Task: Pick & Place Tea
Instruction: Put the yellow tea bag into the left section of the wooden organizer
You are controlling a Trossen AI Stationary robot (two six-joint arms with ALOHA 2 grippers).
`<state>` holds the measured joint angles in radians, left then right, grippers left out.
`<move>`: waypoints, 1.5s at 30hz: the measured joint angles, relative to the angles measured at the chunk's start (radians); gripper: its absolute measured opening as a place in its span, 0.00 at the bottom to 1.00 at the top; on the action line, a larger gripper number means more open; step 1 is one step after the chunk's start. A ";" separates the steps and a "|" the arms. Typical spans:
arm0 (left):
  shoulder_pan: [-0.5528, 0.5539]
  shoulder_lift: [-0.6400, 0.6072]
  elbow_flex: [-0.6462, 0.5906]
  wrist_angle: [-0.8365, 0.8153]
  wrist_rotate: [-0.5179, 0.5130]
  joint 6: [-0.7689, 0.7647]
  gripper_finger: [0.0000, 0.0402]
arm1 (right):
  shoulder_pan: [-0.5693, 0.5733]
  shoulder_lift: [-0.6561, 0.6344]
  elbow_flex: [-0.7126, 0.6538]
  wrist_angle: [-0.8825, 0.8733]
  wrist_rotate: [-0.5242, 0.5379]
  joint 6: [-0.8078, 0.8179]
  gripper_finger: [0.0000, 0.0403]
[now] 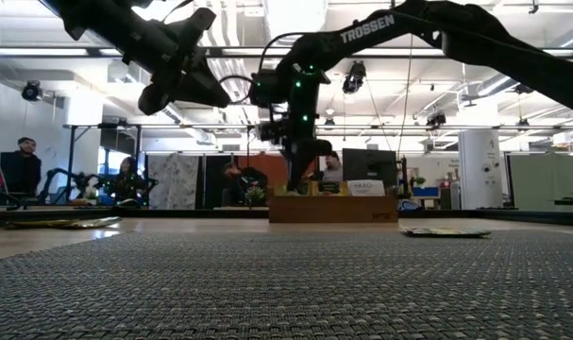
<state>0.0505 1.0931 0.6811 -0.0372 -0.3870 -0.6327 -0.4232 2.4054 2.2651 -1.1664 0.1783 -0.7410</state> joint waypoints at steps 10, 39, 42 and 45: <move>0.000 0.000 0.000 -0.020 0.000 0.000 0.10 | 0.015 0.001 -0.035 0.049 0.012 0.060 0.04; -0.039 -0.185 0.001 -0.561 0.019 -0.183 0.10 | -0.007 -0.123 -0.014 0.068 0.056 0.247 0.33; -0.057 -0.208 -0.002 -0.663 0.023 -0.225 0.10 | -0.009 -0.146 -0.014 0.063 0.050 0.265 0.32; -0.064 -0.210 -0.036 -0.718 0.083 -0.275 0.10 | -0.007 -0.160 -0.014 0.065 -0.029 0.311 0.31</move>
<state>-0.0132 0.8829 0.6448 -0.7550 -0.3036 -0.9079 -0.4307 2.2453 2.2513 -1.1018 0.1489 -0.4298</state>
